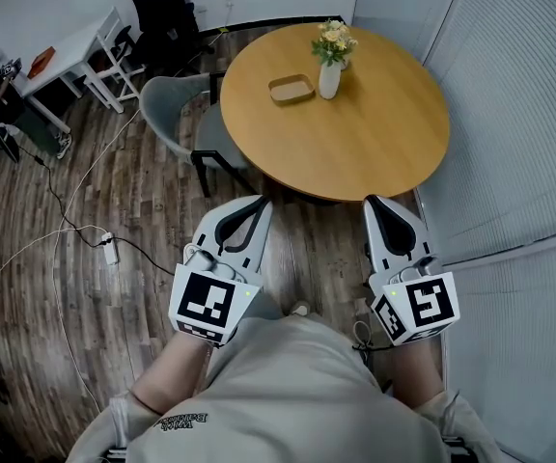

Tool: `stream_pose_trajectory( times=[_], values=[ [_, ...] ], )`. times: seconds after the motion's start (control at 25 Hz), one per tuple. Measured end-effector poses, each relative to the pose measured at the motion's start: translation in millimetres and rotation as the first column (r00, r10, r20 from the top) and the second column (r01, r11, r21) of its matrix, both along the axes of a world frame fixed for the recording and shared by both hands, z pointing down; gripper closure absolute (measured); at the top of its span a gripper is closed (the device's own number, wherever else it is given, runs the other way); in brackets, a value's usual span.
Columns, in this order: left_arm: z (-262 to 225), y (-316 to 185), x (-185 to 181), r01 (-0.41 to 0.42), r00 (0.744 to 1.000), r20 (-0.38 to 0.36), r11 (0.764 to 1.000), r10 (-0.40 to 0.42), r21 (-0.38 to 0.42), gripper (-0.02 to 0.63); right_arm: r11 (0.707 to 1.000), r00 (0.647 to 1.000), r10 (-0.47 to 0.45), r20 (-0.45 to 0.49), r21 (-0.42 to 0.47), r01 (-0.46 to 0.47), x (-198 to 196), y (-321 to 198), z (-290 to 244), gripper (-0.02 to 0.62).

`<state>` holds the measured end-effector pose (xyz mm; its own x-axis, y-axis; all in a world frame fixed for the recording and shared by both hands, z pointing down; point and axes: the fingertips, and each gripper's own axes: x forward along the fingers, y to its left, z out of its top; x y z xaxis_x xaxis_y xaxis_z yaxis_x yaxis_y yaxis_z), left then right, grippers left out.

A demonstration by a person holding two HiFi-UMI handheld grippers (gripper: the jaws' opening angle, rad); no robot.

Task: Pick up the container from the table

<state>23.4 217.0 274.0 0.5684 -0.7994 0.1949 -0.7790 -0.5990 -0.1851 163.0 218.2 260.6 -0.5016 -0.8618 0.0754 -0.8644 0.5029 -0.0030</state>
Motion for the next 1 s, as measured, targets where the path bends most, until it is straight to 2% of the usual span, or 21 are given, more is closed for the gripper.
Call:
stream_pose_trajectory(
  times=[0.24,0.48,1.0],
  values=[
    [3,-1,2,0.001,1.000,0.001,1.000,-0.001,-0.021,0.586,1.000,0.999,-0.028,0.023,0.007,0.028,0,-1,1,0.565],
    [7,-13,-2,0.011,1.000,0.005,1.000,-0.011,-0.015,0.586,1.000,1.000,-0.018,0.019,0.000,0.018,2,-11,7,0.565],
    [22,-66,-18,-0.029,0.999,-0.019,0.999,0.028,-0.016,0.586,1.000,1.000,0.008,0.009,-0.020,-0.008,-16,-59,19,0.565]
  ],
)
